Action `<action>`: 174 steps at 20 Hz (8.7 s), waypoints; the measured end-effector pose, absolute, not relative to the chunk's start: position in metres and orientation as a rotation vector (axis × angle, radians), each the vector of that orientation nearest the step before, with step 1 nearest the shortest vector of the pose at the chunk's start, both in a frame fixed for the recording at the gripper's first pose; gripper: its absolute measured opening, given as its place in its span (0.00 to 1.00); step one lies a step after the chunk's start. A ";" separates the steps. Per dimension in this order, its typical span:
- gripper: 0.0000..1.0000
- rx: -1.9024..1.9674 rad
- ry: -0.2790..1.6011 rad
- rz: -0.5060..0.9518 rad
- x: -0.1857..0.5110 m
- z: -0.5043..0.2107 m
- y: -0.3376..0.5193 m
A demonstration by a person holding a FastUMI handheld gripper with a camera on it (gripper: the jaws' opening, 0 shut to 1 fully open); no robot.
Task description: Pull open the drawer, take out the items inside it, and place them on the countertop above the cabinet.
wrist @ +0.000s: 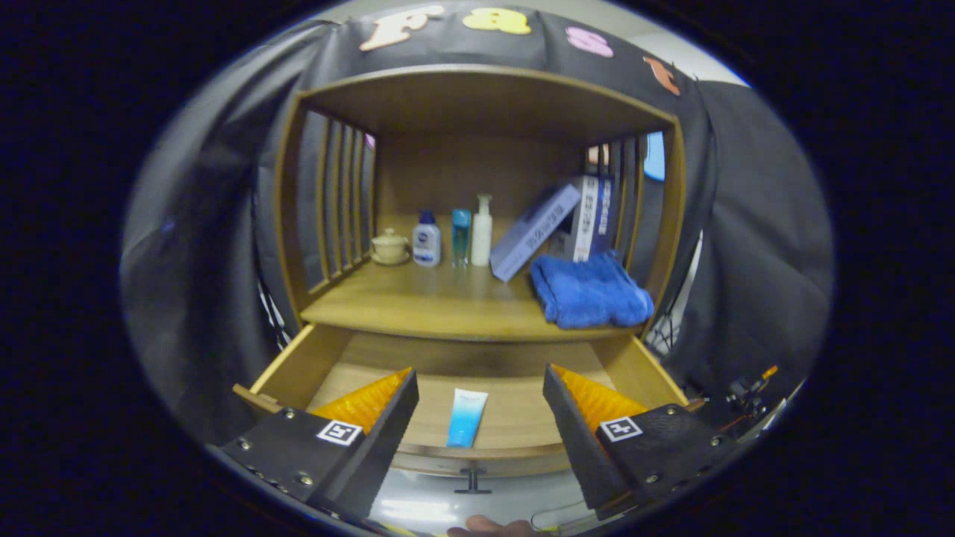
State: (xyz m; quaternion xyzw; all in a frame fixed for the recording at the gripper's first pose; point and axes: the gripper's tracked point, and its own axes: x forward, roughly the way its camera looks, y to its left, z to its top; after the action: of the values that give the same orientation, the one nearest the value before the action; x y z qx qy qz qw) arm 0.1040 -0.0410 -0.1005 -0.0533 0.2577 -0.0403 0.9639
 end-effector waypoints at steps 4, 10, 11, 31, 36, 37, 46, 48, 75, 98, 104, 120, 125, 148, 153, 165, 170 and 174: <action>1.00 0.013 0.818 0.110 0.114 -0.153 -0.006; 1.00 -0.136 0.885 0.047 0.154 -0.190 -0.007; 1.00 -0.135 0.906 0.039 0.157 -0.197 -0.007; 0.55 -0.017 1.285 -0.145 0.168 -0.291 -0.040; 0.47 0.041 1.156 -0.101 0.159 -0.266 -0.034; 0.47 0.035 1.110 -0.093 0.160 -0.259 -0.032; 0.46 0.105 0.625 -0.049 0.146 -0.168 -0.022; 0.46 0.135 0.536 -0.058 0.144 -0.149 -0.024; 0.46 -0.019 0.387 -0.119 0.308 -0.105 0.009; 0.86 -0.038 0.430 -0.184 0.325 -0.122 0.006; 0.97 -0.045 0.350 -0.123 0.263 -0.083 0.019; 0.97 0.046 0.252 -0.133 0.048 -0.088 -0.039; 0.98 0.153 0.266 -0.153 0.023 -0.119 -0.065; 0.99 0.032 0.237 -0.024 0.086 -0.201 -0.035; 0.99 0.042 0.213 -0.036 0.129 -0.204 -0.028; 0.99 0.076 0.160 -0.050 0.196 -0.218 -0.021; 0.99 0.025 0.132 -0.049 0.204 -0.223 -0.021; 0.99 0.017 0.164 -0.045 0.206 -0.223 -0.021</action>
State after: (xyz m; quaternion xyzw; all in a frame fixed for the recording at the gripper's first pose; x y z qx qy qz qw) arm 0.2055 -0.0208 -0.2231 0.0085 0.0820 -0.0223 0.9963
